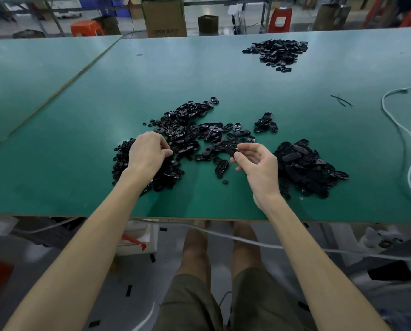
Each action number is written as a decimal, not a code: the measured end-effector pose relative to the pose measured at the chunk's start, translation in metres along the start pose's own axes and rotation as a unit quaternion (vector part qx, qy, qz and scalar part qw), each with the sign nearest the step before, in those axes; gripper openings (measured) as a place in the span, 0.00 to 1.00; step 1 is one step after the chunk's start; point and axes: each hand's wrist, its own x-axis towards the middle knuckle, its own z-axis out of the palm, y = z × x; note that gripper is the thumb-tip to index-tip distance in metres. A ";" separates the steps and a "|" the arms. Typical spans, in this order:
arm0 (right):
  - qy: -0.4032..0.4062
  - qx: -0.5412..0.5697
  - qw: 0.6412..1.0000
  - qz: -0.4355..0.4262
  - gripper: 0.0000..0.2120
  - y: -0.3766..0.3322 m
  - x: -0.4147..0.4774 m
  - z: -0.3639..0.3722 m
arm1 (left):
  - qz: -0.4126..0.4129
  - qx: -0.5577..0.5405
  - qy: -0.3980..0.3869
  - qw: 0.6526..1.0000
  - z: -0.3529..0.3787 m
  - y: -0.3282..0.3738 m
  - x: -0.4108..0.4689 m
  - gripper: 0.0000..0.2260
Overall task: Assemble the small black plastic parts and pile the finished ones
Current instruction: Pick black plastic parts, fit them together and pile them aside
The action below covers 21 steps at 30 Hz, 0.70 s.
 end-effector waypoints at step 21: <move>-0.001 0.017 1.000 0.000 0.10 0.000 -0.002 0.001 | 0.052 -0.462 -0.130 0.876 0.026 0.066 -0.035 0.04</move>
